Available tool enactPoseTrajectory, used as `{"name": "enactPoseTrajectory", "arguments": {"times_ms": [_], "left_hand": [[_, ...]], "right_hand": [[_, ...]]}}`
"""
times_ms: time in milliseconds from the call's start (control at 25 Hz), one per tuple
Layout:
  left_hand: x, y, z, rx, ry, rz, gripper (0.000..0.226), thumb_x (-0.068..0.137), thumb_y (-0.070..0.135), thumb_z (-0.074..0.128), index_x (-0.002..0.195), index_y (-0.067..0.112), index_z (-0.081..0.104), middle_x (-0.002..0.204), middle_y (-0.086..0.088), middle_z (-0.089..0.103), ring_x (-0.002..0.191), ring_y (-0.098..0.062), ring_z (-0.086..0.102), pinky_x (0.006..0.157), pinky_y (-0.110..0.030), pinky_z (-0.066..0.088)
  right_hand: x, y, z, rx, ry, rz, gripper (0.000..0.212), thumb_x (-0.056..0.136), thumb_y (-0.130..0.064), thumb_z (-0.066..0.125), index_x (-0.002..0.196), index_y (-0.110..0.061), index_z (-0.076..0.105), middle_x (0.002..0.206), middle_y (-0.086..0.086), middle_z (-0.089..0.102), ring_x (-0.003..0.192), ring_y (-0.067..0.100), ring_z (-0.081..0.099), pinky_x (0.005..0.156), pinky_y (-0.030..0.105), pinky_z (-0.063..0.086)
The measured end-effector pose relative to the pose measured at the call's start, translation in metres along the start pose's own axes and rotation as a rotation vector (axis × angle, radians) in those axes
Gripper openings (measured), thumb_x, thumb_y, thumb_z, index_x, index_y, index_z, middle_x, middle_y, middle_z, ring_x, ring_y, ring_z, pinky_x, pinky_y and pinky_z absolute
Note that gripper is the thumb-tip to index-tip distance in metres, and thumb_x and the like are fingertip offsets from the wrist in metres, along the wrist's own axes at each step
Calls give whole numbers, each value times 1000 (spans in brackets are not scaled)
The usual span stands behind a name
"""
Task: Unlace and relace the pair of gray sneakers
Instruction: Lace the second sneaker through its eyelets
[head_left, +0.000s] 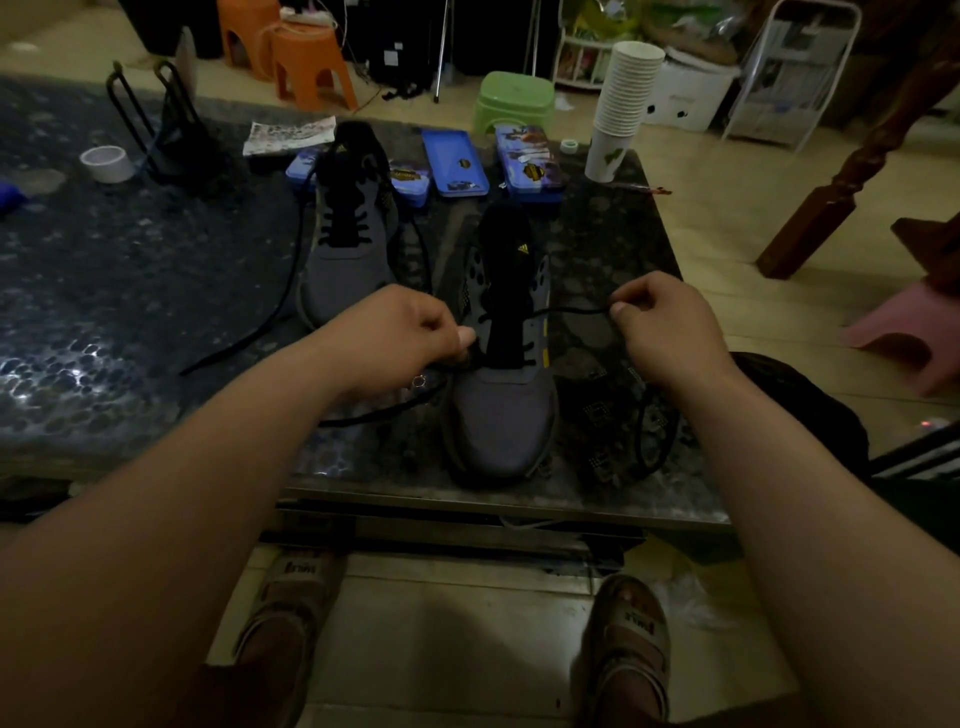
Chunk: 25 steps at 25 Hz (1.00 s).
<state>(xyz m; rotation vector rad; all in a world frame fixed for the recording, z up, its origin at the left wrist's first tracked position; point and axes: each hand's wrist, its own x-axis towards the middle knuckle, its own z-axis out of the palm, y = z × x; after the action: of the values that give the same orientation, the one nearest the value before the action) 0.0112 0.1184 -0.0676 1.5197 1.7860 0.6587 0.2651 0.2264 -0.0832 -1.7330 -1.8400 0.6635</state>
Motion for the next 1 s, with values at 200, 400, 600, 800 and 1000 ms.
{"name": "enactPoseTrajectory", "arguments": {"times_ms": [200, 400, 600, 800, 1000], "left_hand": [[1, -2, 3, 87, -47, 105, 17, 95, 36, 73, 100, 25, 63, 73, 3, 69, 59, -5, 62, 60, -32, 50], [1, -3, 9, 205, 104, 294, 21, 96, 33, 70, 112, 42, 62, 78, 7, 67, 72, -4, 63, 71, -38, 54], [2, -1, -18, 63, 128, 45, 50, 96, 59, 60, 74, 17, 74, 63, -3, 67, 52, -7, 53, 62, -31, 45], [4, -7, -28, -384, 164, 125, 40, 98, 37, 68, 65, 19, 54, 59, -3, 48, 51, -15, 41, 55, -29, 37], [1, 16, -23, -319, 193, 177, 31, 102, 35, 63, 85, 11, 71, 63, 1, 57, 49, -8, 41, 48, -21, 34]], "right_hand": [[-25, -24, -2, -57, 59, -399, 20, 93, -15, 60, 108, -26, 68, 107, -3, 63, 99, 16, 60, 88, 37, 51], [-41, -35, 12, -72, -378, -430, 44, 91, 1, 52, 110, -32, 74, 103, -1, 60, 88, 10, 59, 77, 24, 47], [-35, -34, 7, 444, -350, 53, 36, 95, 11, 36, 101, -11, 64, 89, 10, 69, 78, 23, 69, 66, 29, 55], [-34, -27, 12, 329, -363, 108, 29, 96, 5, 42, 94, -13, 64, 94, 13, 74, 87, 29, 73, 72, 35, 58], [-41, -46, 5, 236, -263, -255, 24, 94, -6, 63, 105, -24, 72, 99, -12, 71, 87, 1, 67, 76, 20, 52]]}}
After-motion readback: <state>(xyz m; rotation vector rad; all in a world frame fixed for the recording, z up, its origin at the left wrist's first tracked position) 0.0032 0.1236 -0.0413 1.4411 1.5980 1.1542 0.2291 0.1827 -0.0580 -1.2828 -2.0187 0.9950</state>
